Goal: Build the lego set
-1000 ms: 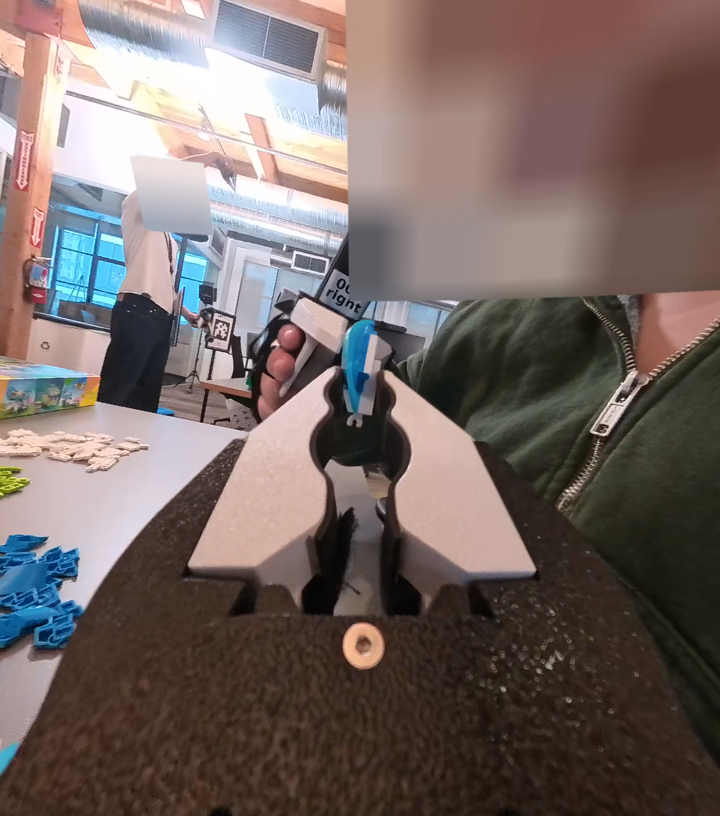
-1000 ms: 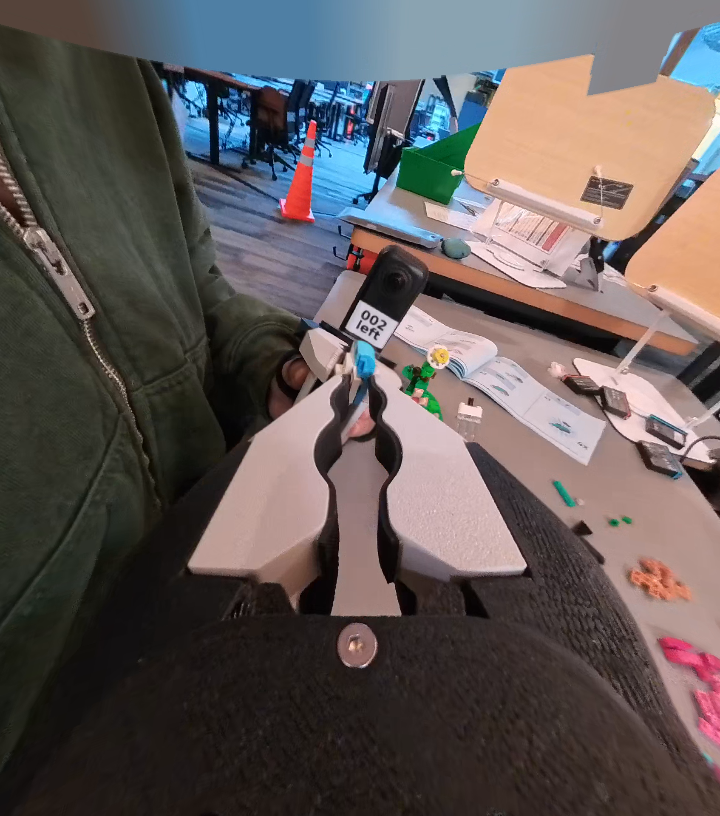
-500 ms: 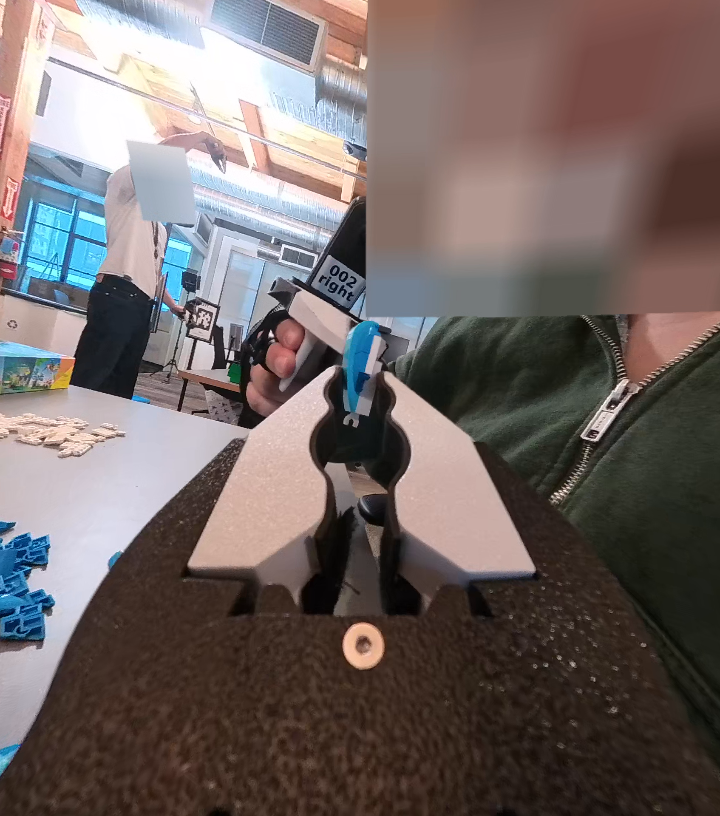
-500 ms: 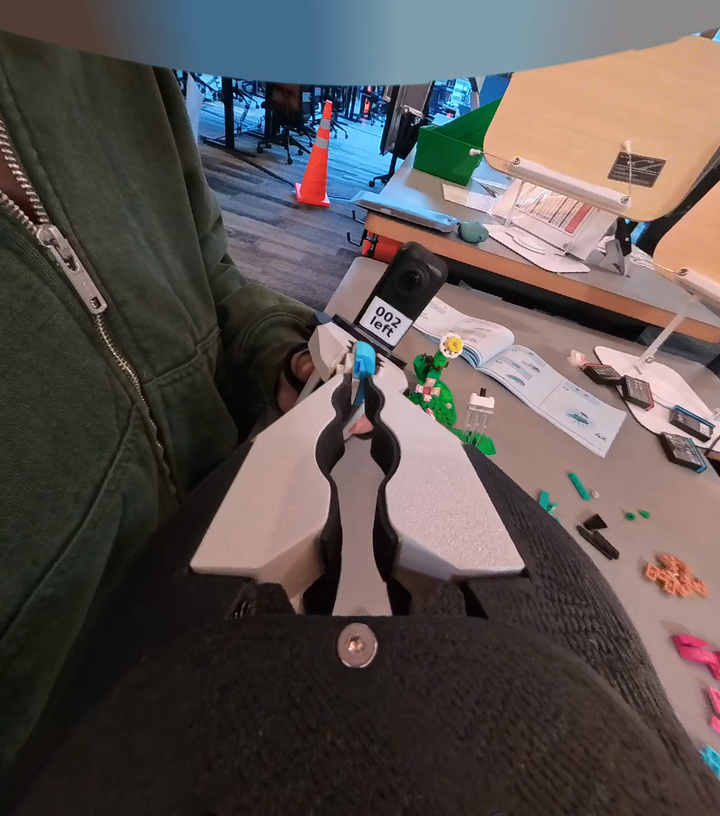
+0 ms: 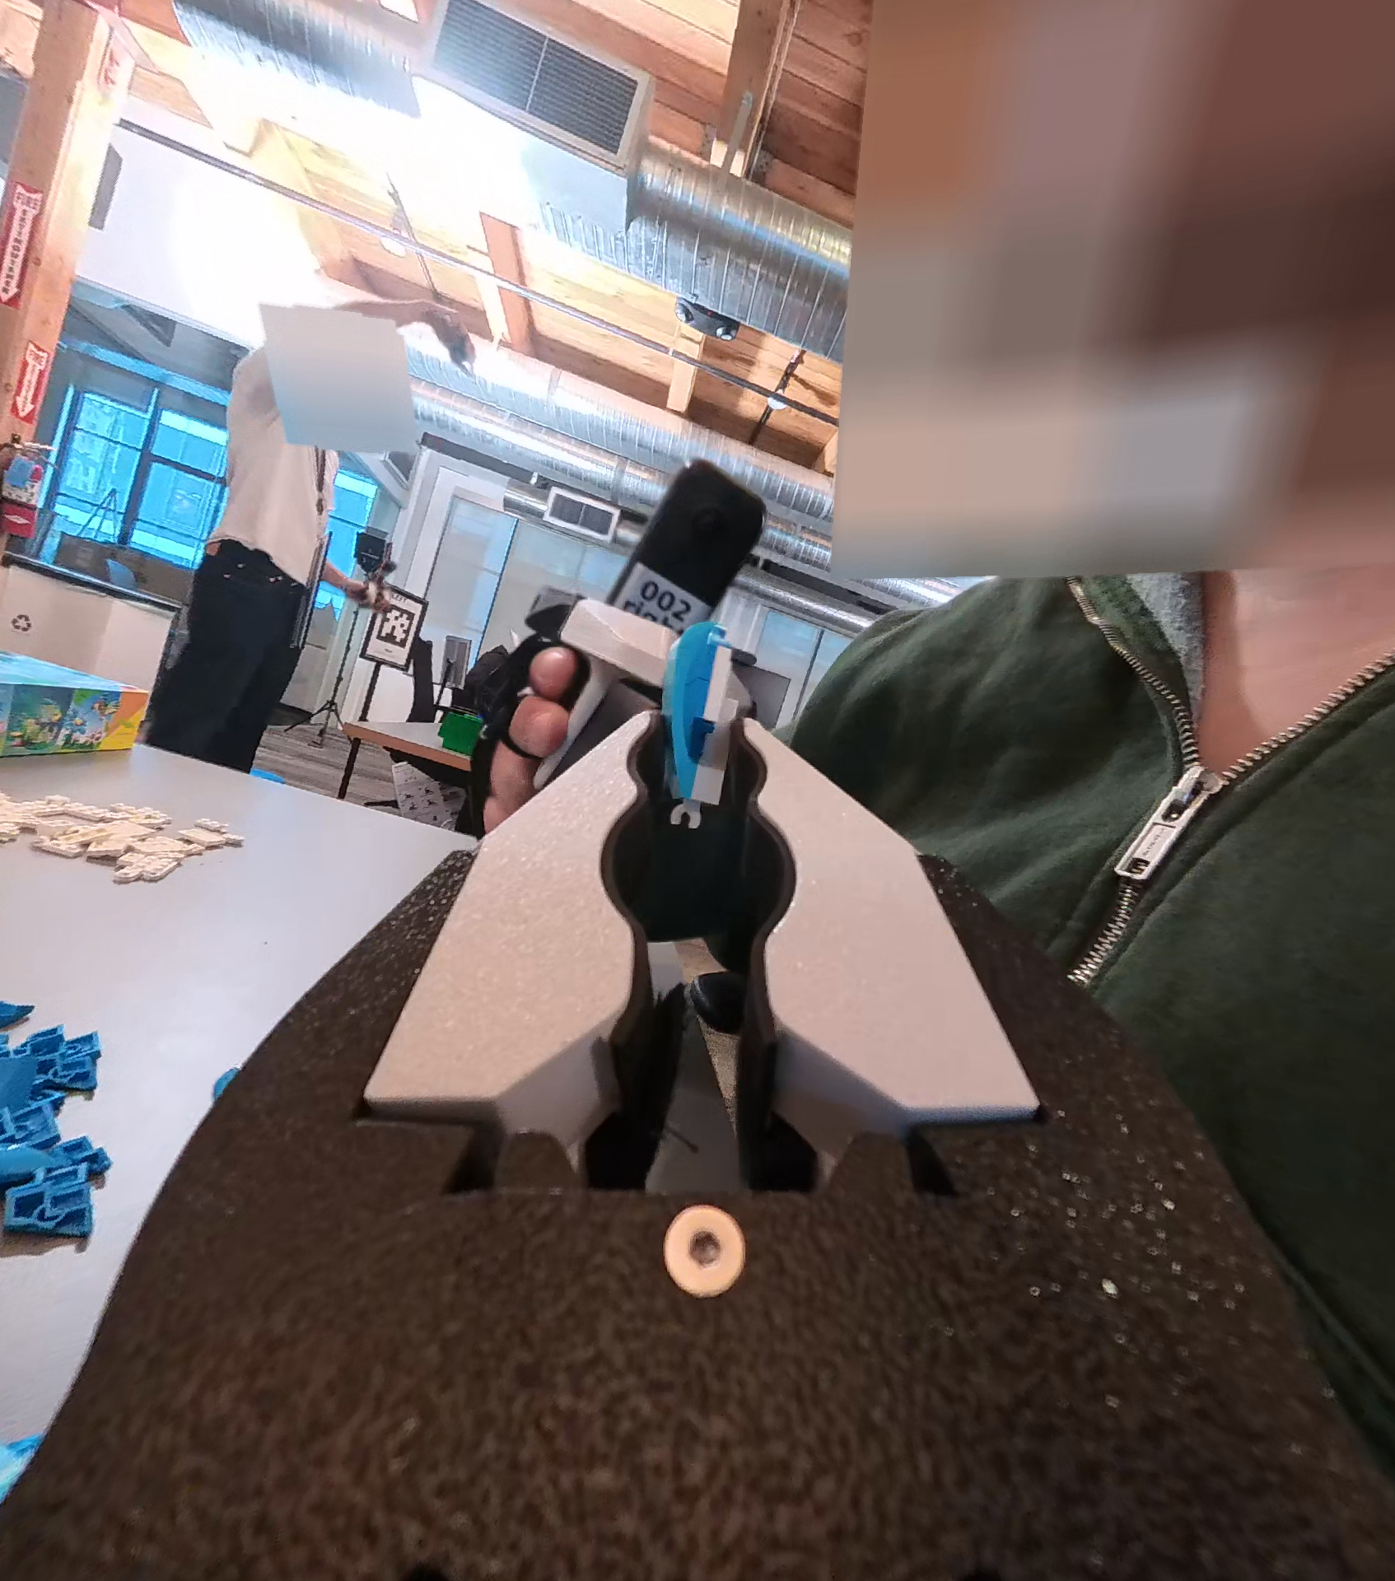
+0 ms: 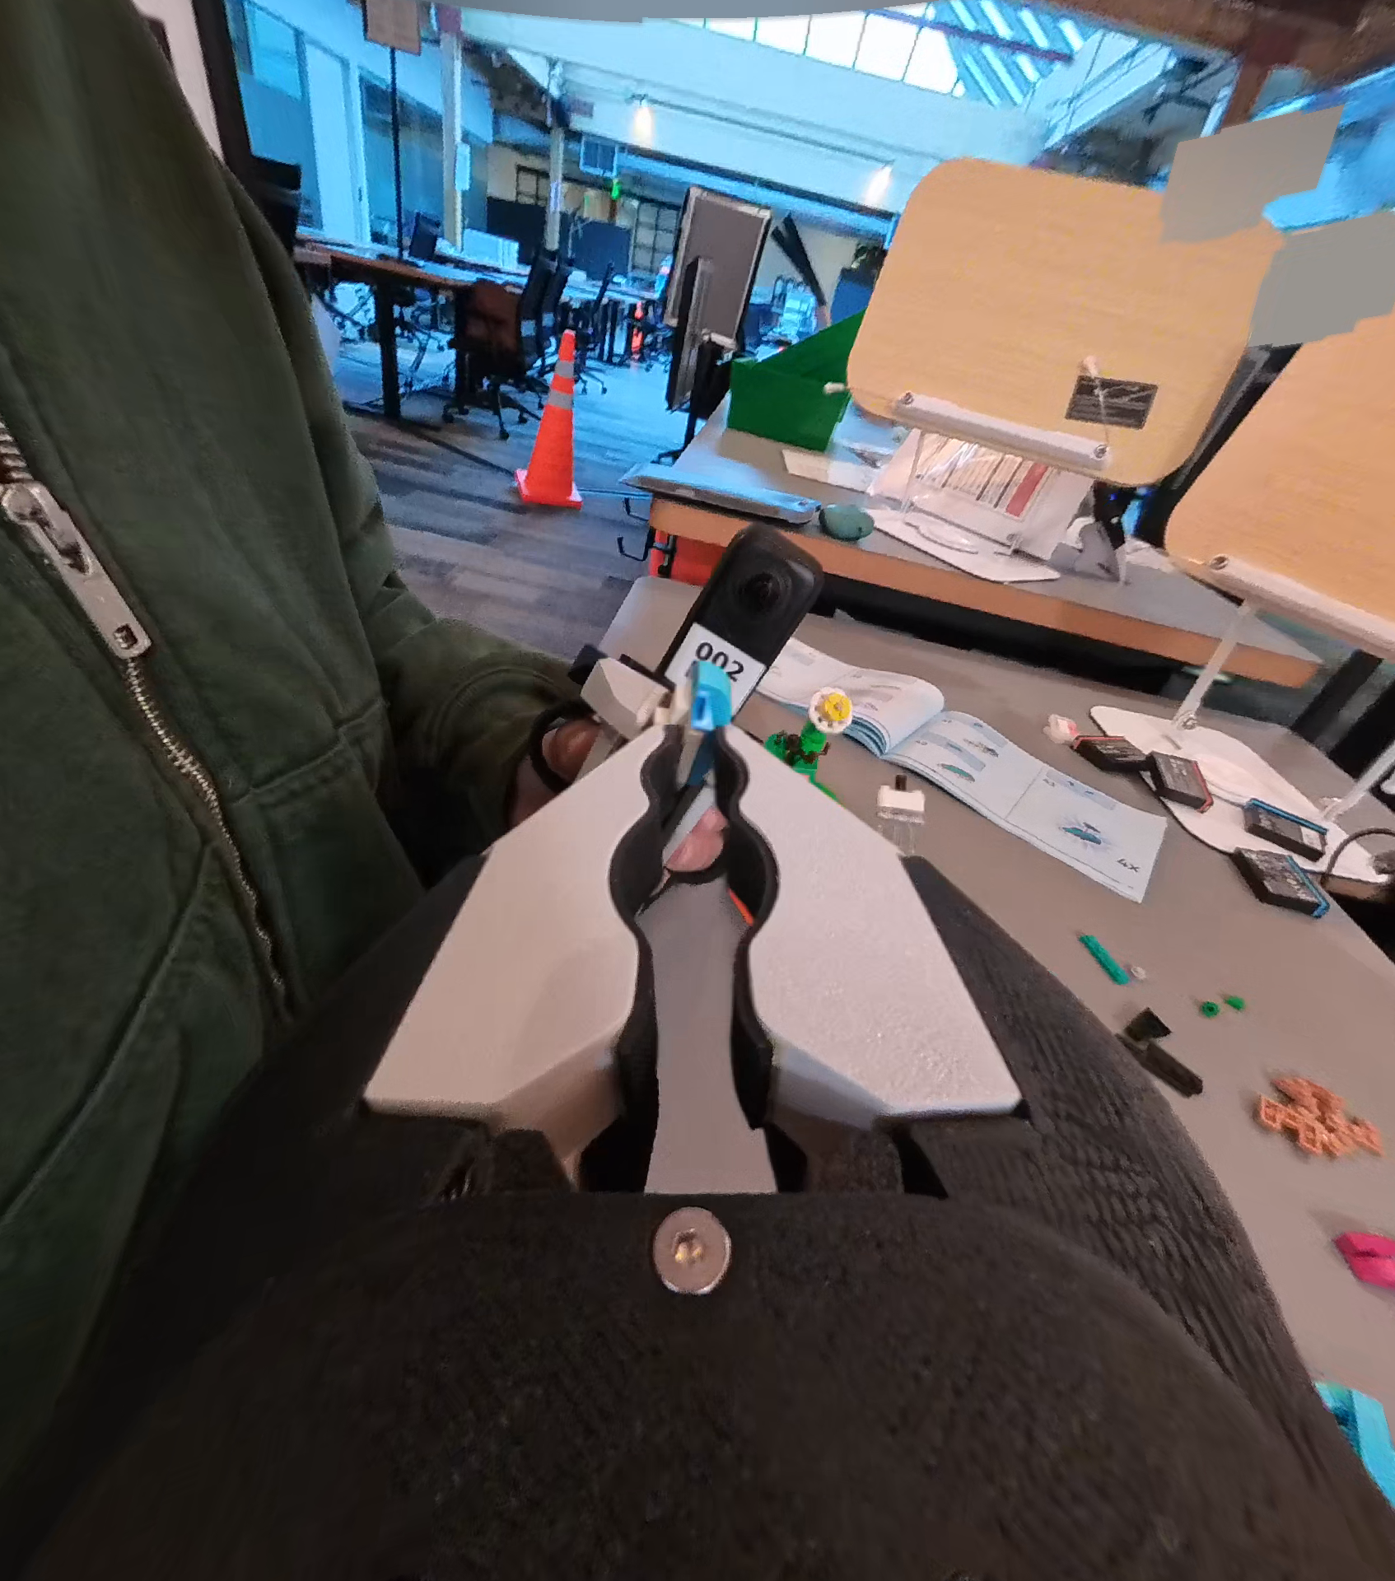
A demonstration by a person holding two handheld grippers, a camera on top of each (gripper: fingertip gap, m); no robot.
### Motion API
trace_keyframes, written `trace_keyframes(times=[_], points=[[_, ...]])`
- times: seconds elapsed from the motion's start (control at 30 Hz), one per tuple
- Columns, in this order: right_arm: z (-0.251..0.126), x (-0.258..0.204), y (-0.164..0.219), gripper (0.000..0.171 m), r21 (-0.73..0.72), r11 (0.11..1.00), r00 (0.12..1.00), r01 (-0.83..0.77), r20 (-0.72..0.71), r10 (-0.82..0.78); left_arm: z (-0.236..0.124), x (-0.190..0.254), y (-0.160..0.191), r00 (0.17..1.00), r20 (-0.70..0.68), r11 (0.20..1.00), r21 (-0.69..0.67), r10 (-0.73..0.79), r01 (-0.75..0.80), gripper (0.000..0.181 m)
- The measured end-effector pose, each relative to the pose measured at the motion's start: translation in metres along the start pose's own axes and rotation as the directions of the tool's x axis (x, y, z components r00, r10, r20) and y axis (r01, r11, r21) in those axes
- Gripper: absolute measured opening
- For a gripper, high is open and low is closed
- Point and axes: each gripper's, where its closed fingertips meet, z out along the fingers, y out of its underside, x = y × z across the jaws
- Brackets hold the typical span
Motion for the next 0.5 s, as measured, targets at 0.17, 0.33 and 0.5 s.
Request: trace_keyframes(times=[0.17, 0.33, 0.5], points=[[-0.022, 0.013, 0.016, 0.046, 0.013, 0.995, 0.986, 0.096, -0.137, -0.094, 0.002, 0.001, 0.001, 0.994, 0.049, 0.995, -0.047, 0.095, -0.093, 0.011], [-0.093, 0.07, 0.037, 0.044, 0.026, 0.972, 0.805, 0.232, -0.566, -0.177, 0.005, -0.019, 0.022, 0.926, 0.203, 0.928, -0.267, 0.319, -0.261, 0.012], [-0.127, 0.086, 0.053, 0.044, -0.051, 0.948, 0.696, 0.316, -0.666, -0.268, 0.0, -0.05, 0.063, 0.789, 0.337, 0.784, -0.558, 0.514, -0.273, 0.012]])
